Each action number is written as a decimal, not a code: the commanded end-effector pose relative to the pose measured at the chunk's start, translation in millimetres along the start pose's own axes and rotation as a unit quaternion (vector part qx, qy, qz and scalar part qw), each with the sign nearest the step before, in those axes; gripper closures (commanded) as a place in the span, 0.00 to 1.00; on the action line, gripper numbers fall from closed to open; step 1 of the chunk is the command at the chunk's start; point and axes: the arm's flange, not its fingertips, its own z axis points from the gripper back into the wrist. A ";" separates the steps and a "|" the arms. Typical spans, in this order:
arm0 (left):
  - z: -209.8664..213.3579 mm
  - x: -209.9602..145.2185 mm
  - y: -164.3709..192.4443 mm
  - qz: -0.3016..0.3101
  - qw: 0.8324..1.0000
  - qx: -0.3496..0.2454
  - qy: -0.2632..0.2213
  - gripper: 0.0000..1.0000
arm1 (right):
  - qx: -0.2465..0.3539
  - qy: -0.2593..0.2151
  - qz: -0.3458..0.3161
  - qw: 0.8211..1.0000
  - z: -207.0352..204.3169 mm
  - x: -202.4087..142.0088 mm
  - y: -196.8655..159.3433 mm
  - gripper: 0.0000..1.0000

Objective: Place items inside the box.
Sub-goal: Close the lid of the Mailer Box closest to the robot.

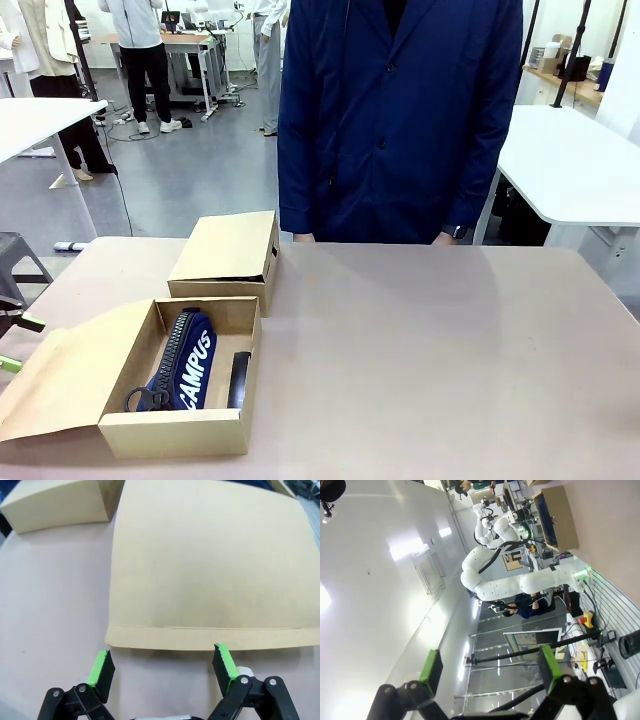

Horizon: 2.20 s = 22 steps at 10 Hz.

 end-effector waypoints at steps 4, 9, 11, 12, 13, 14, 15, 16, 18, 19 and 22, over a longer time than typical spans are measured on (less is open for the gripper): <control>-27.1 -3.4 -0.3 -0.028 0.999 -0.014 0.020 0.00 | 0.001 -0.003 -0.010 1.000 -0.6 -3.5 3.3 0.00; -12.9 -15.2 0.2 -0.037 0.996 0.007 0.078 0.00 | 0.001 -0.003 -0.010 1.000 -0.6 -3.5 3.3 0.00; -7.5 -17.8 1.8 -0.041 0.994 0.018 0.095 0.00 | 0.001 -0.003 -0.010 1.000 -0.6 -3.5 3.3 0.00; -5.9 -19.8 3.1 -0.042 0.994 0.021 0.102 0.00 | 0.001 -0.003 -0.010 1.000 -0.6 -3.5 3.3 0.00; -6.5 -19.7 2.6 -0.042 0.994 0.021 0.102 0.00 | 0.001 -0.003 -0.010 1.000 -0.6 -3.5 3.3 0.00; -10.3 -19.1 1.3 -0.045 0.995 0.014 0.088 0.00 | 0.001 -0.003 -0.010 1.000 -0.6 -3.5 3.3 0.00; -16.3 -17.7 0.5 -0.050 0.996 0.008 0.075 0.00 | 0.001 -0.003 -0.010 1.000 -0.6 -3.5 3.3 0.00; -21.5 -15.1 -1.8 -0.060 0.997 0.000 0.057 0.00 | 0.001 -0.003 -0.010 1.000 -0.6 -3.5 3.3 0.00; -32.9 -9.2 -5.0 -0.073 0.996 -0.023 0.040 0.00 | 0.001 -0.003 -0.010 1.000 -0.6 -3.5 3.3 0.00; -39.0 -5.2 -7.9 -0.079 0.996 -0.032 0.027 0.00 | 0.001 -0.003 -0.010 1.000 -0.6 -3.5 3.3 0.00; -40.5 2.6 -7.4 -0.094 0.994 -0.046 -0.008 0.00 | 0.001 -0.003 -0.010 1.000 -0.6 -3.5 3.3 0.00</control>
